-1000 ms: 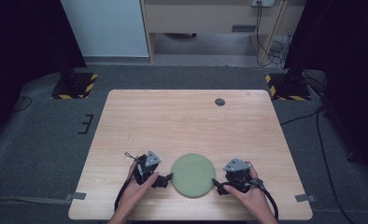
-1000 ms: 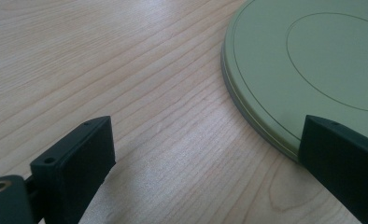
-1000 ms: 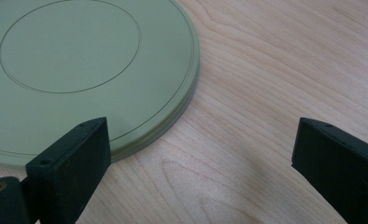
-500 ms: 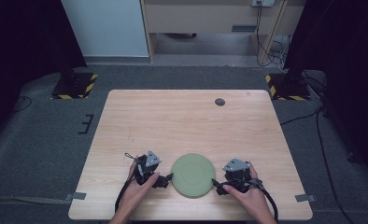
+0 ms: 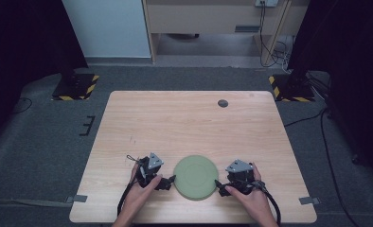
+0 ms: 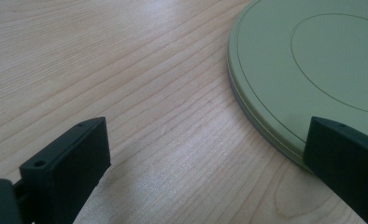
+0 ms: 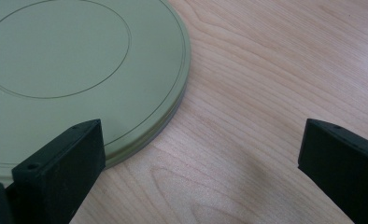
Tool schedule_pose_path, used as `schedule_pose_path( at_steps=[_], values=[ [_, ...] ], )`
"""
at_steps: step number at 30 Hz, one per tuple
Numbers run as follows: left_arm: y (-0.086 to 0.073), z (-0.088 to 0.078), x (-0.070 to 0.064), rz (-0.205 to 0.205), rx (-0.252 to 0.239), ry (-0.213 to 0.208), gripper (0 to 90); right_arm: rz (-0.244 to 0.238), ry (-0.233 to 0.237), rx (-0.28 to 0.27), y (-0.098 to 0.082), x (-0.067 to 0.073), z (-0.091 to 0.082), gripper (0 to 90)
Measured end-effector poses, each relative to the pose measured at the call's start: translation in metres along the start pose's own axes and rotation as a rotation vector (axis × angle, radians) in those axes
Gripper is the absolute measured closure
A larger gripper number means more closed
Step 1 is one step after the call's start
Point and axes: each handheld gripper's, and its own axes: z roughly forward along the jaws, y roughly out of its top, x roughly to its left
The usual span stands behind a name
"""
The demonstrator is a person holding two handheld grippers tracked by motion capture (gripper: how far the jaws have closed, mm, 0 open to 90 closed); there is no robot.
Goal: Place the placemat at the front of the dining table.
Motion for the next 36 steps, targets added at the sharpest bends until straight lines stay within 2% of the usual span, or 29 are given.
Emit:
schedule_pose_path(
  at_steps=[12,17,22,27,31,36],
  values=[
    [-0.0007,0.0015,0.001,-0.013,-0.014,0.007,0.0,0.005,-0.014,-0.006,0.0005,-0.0002,0.001,0.8],
    [-0.0002,0.0006,0.0008,-0.01,-0.009,0.004,1.5,0.006,0.008,-0.008,0.0005,-0.0015,-0.0008,5.7],
    [0.0,-0.0004,-0.0002,-0.004,0.004,0.0,2.8,-0.011,0.04,-0.006,0.0002,0.0005,-0.0026,5.3],
    [0.0,-0.0009,-0.0015,0.005,0.007,0.002,3.3,-0.018,0.051,0.01,-0.0006,0.0023,-0.0023,5.2],
    [-0.0002,-0.0007,-0.0012,0.002,0.005,0.0,2.7,-0.02,0.046,0.009,-0.0006,0.0026,-0.0019,3.9],
    [-0.0003,0.0002,-0.0018,0.001,0.001,0.018,1.1,-0.017,0.034,0.011,-0.0002,0.0027,-0.0006,1.4]
  ],
)
